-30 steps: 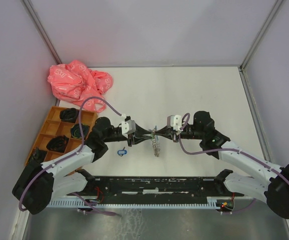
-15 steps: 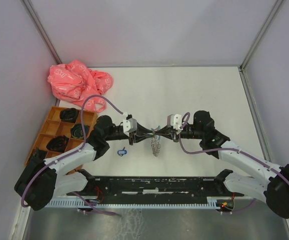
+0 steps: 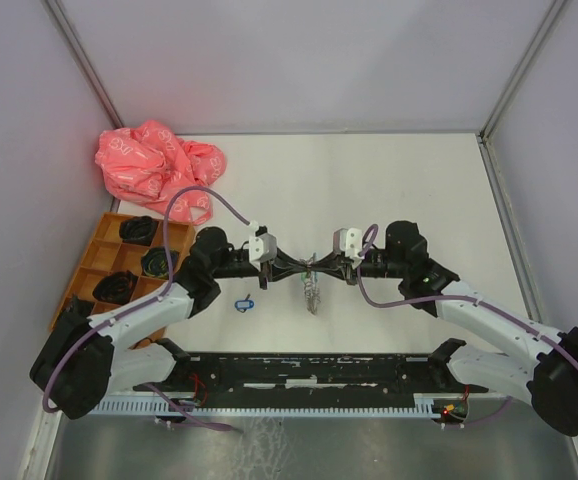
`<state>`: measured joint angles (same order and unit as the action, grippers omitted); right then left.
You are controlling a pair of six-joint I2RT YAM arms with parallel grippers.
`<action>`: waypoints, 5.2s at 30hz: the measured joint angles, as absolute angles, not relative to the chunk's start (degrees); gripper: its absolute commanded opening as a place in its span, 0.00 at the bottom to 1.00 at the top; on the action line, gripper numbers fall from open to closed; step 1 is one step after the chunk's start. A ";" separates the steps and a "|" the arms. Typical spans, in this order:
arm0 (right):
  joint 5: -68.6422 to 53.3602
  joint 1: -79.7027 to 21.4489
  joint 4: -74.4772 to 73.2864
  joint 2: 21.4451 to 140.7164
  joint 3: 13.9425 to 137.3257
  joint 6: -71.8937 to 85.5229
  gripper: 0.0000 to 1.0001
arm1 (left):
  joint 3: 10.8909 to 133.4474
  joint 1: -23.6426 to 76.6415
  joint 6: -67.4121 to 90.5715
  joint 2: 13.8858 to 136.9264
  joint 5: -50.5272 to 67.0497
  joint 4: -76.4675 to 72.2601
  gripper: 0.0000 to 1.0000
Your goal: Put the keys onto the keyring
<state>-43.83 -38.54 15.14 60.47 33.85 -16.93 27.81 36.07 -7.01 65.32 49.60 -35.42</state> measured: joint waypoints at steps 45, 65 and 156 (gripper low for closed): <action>-45.23 -38.61 -10.31 67.57 47.29 -28.14 0.14 | 49.76 47.88 -23.35 65.47 27.35 14.06 0.03; -45.39 -38.48 -5.52 65.19 43.77 -27.22 0.01 | 36.03 39.77 -15.29 58.52 33.95 -6.42 0.30; -46.04 -37.50 19.66 62.30 33.28 -15.77 0.01 | 27.51 35.75 -2.35 66.61 47.70 -36.14 0.15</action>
<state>-46.04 -37.50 19.66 62.30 33.28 -15.77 27.51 35.75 -2.35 66.61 47.70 -36.14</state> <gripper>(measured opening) 0.015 0.249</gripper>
